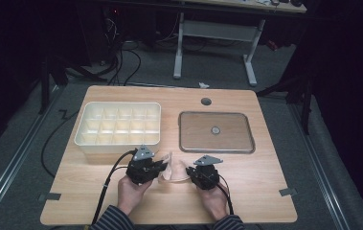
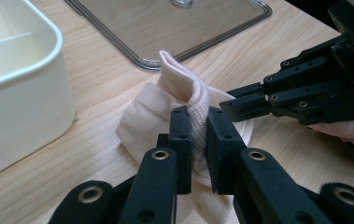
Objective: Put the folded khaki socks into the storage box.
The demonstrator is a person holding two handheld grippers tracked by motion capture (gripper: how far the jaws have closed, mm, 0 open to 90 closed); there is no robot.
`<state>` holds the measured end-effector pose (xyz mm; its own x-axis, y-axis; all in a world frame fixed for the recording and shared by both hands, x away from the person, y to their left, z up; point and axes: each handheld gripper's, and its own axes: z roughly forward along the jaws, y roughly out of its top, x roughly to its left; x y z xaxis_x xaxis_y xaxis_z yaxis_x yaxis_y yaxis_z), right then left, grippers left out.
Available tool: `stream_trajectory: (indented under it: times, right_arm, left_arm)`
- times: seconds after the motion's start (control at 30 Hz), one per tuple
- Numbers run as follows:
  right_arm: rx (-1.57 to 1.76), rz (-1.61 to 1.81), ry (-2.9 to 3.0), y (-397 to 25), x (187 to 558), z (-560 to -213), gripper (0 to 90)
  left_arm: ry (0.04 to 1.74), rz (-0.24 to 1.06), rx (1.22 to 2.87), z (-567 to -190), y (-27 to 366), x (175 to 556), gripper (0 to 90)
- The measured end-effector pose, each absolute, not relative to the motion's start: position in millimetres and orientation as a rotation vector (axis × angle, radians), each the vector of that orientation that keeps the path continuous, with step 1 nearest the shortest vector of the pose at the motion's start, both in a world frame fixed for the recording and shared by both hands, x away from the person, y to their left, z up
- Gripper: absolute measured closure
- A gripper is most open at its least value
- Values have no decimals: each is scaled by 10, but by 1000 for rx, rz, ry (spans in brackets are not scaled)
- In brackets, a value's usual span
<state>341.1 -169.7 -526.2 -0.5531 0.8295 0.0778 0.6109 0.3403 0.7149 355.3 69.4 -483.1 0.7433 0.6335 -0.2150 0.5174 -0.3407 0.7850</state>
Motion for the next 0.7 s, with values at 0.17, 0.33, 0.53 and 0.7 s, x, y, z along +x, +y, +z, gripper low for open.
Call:
stream_trajectory:
  times: [0.17, 0.33, 0.53, 0.7]
  right_arm:
    - [1293, 1040, 2312, -1678, 3405, -5264, 856]
    - [1293, 1043, 2313, -1680, 3409, -5267, 855]
    - [1295, 1042, 2315, -1684, 3409, -5267, 855]
    - [1297, 1044, 2313, -1684, 3411, -5270, 855]
  left_arm:
    - [870, 148, 2042, -4891, 637, 3585, 812]
    - [879, 141, 2055, -4946, 579, 3610, 807]
    - [879, 132, 2068, -4985, 536, 3631, 797]
    - [876, 131, 2078, -5014, 508, 3634, 795]
